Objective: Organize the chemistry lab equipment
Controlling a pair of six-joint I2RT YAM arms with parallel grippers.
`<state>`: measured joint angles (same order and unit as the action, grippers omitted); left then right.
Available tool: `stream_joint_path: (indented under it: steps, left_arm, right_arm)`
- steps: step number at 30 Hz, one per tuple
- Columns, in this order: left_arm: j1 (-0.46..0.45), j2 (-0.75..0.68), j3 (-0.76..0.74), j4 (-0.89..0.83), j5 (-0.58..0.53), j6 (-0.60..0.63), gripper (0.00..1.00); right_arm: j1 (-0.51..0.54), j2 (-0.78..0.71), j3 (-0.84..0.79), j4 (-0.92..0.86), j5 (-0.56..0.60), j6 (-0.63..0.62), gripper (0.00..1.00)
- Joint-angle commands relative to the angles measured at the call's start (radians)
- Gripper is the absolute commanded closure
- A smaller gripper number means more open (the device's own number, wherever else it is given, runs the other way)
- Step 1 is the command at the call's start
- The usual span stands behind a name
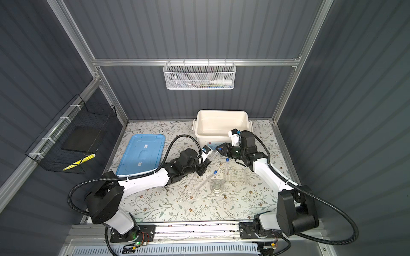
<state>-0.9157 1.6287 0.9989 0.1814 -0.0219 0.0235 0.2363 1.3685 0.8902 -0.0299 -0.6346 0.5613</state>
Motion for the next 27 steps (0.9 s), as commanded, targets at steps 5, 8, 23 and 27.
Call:
stream_joint_path:
  steps: [5,8,23,27]
  left_arm:
    - [-0.005,0.009,0.027,0.016,0.023,0.021,0.88]
    - [-0.006,0.013,0.031,0.016,0.023,0.020,0.88]
    - [-0.006,0.034,0.041,0.012,0.020,0.015,0.87]
    - [-0.006,0.034,0.041,0.010,0.022,0.012,0.86]
  right_arm:
    - [-0.003,0.003,-0.011,0.025,-0.037,0.020,0.66]
    - [-0.003,0.003,-0.014,0.022,-0.040,0.021,0.68]
    - [-0.003,-0.015,-0.045,0.038,-0.028,0.038,0.78]
    - [-0.003,-0.017,-0.045,0.038,-0.019,0.033,0.79]
